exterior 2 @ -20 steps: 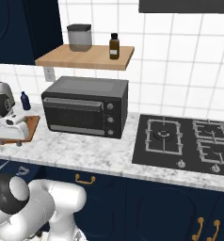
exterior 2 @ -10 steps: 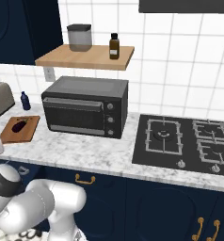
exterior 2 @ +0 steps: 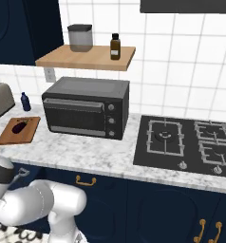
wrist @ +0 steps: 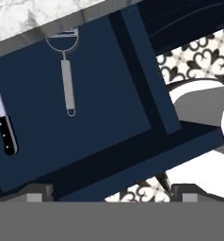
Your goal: Place the appropriate cutting tool for cutting the eggplant skin on the cutting board.
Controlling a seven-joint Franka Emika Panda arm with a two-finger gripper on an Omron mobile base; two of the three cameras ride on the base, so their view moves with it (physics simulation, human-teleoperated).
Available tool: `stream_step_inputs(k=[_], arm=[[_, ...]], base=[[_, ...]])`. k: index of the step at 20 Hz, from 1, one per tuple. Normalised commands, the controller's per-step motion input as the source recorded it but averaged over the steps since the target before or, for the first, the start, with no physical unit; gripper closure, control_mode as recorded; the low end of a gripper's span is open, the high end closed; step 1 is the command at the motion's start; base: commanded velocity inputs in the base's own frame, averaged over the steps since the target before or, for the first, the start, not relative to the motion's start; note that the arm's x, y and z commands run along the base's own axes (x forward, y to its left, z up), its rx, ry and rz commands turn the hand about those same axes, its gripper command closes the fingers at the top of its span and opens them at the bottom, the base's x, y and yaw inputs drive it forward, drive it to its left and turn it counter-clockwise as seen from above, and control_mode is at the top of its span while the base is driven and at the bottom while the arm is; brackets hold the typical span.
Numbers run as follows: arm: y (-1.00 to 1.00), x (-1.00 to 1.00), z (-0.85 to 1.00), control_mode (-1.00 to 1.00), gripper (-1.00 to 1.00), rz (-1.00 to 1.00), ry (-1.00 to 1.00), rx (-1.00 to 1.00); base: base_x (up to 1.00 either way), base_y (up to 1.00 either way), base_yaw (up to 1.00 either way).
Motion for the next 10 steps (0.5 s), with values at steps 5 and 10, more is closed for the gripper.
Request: stream_step_inputs(k=[5,10], arm=[[0.19,0.01,-0.57,-1.00,-1.00,0.01,0.05,0.01],[0.15,0.03,-0.45,-1.00,-1.00,0.07,0.19,0.00]], base=[[0.00,0.00,0.00],[0.00,0.00,0.00]])
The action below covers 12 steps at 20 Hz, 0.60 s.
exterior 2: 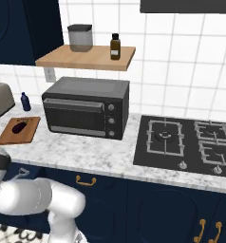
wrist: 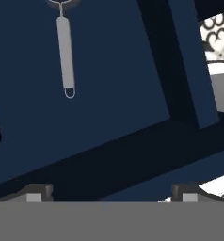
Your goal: Place the appropriate cutting tool for cutting the eggplant skin on the cutting board.
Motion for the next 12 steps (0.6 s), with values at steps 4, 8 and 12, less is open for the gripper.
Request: stream_step_inputs(k=[4,8,12], arm=[[0.21,-0.01,-0.45,-1.00,-1.00,0.07,0.17,0.00],[0.21,-0.22,-0.43,-1.00,-1.00,0.06,0.10,0.00],[0.08,-0.80,-0.18,-1.00,-1.00,0.00,0.04,0.00]], base=[[0.00,0.00,0.00],[0.00,0.00,0.00],[0.00,0.00,0.00]])
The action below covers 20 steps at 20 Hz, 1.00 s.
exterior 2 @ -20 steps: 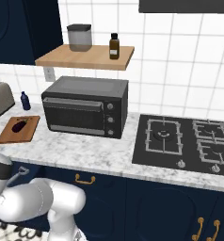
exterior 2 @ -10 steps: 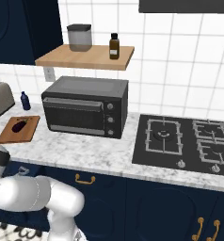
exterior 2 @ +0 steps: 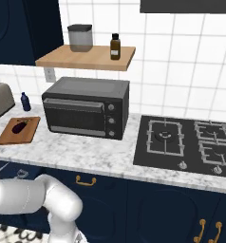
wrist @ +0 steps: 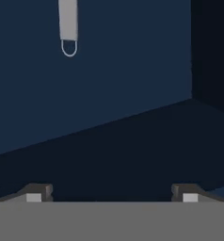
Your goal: Place the appropriate cutting tool for cutting the eggplant skin on the cutting board.
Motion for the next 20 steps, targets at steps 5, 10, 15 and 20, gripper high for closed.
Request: stream_step_inputs(k=[5,10,15,20], arm=[[0.00,-1.00,0.00,-1.00,-1.00,0.00,0.05,0.00],[0.00,-1.00,-0.03,-1.00,-1.00,0.00,0.02,0.00],[0.00,-0.17,0.56,-1.00,-1.00,0.00,-0.02,-0.01],[0.00,0.77,0.42,-1.00,-1.00,-0.01,-0.02,-0.01]], base=[[0.00,0.00,0.00],[0.00,0.00,0.00],[0.00,0.00,0.00],[0.00,0.00,0.00]])
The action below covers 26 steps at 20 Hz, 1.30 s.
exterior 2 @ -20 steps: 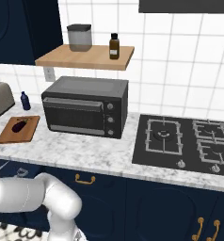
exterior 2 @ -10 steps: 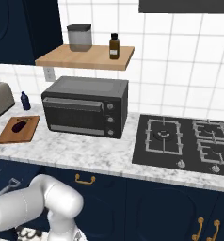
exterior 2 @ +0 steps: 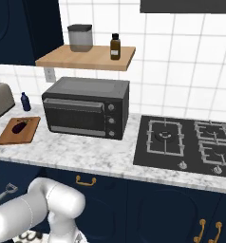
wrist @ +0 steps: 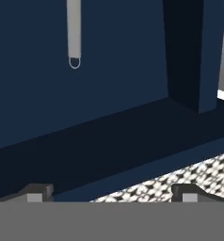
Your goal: Place the appropriate cutting tool for cutting the eggplant skin on the cutting board.
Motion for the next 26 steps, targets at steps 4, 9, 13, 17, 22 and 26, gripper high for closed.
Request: stream_step_inputs(k=[4,9,13,17,22,26], arm=[[0.02,0.40,-0.05,-1.00,-1.00,0.00,-0.13,0.00],[0.01,0.08,-0.36,-1.00,-1.00,-0.01,-0.22,0.00],[-0.01,0.21,-0.40,-1.00,-1.00,-0.01,-0.06,0.00],[-0.01,0.39,-0.39,-1.00,-1.00,-0.01,0.00,0.01],[0.00,0.45,-0.47,-1.00,-1.00,0.00,0.00,0.01],[0.01,0.40,-0.55,-1.00,-1.00,0.00,0.00,0.00]], base=[[0.00,0.00,0.00],[0.00,0.00,0.00],[0.00,0.00,0.00],[0.00,0.00,0.00],[0.00,0.00,0.00],[0.00,0.00,0.00]])
